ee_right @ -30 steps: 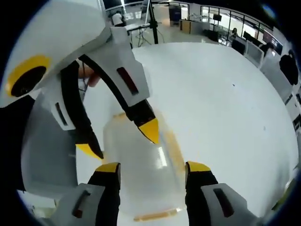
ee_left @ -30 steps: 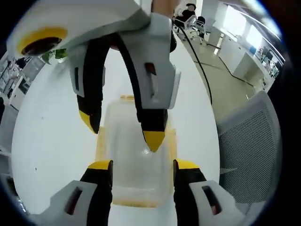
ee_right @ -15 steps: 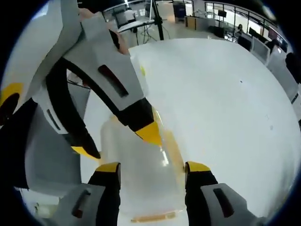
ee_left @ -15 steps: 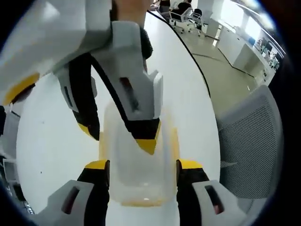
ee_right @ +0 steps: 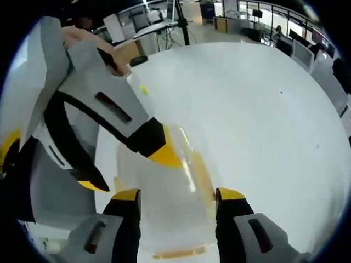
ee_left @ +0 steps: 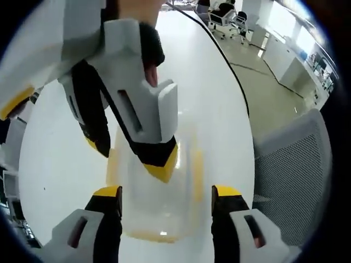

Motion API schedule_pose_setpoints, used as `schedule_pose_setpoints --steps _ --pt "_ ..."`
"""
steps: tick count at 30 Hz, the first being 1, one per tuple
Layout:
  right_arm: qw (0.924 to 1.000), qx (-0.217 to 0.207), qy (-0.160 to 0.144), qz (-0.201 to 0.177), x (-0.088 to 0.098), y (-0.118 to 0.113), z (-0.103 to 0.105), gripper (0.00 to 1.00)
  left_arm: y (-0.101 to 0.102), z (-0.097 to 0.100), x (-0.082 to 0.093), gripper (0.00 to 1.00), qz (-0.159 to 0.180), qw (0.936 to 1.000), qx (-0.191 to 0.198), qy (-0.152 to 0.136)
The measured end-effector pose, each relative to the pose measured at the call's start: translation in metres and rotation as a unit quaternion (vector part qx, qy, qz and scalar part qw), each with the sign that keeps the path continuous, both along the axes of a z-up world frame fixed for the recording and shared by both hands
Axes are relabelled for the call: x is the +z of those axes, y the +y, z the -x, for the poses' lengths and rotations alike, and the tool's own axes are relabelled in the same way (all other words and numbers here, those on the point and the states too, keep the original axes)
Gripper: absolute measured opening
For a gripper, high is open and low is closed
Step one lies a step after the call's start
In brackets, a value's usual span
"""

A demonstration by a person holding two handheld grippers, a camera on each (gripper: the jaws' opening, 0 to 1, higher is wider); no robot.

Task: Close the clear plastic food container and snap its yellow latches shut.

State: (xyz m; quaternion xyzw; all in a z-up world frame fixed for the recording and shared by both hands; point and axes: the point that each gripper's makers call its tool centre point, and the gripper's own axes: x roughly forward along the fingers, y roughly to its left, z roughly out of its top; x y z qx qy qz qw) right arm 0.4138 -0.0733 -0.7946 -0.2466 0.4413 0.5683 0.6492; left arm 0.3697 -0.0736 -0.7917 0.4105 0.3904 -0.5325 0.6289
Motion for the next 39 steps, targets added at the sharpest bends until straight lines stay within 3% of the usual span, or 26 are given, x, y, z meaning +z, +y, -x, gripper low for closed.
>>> schedule_pose_setpoints --steps 5,15,27,39 --pt "1.0000 0.002 0.002 0.000 0.0001 0.0001 0.0004 0.54 -0.0010 -0.0060 -0.0016 0.66 -0.003 0.9995 0.016 -0.026" --pt "0.9999 0.002 0.017 0.001 -0.0007 0.0007 0.0002 0.54 -0.0001 -0.0066 -0.0070 0.65 -0.023 0.9969 0.013 -0.075" --pt "0.9993 0.012 0.032 0.016 -0.0015 -0.0003 -0.0011 0.50 0.0002 -0.0089 -0.0072 0.63 -0.032 0.9959 0.023 -0.081" --pt "0.9972 0.022 0.065 0.029 -0.0028 0.0004 -0.0019 0.47 0.0005 -0.0099 -0.0070 0.63 -0.039 0.9954 0.023 -0.085"
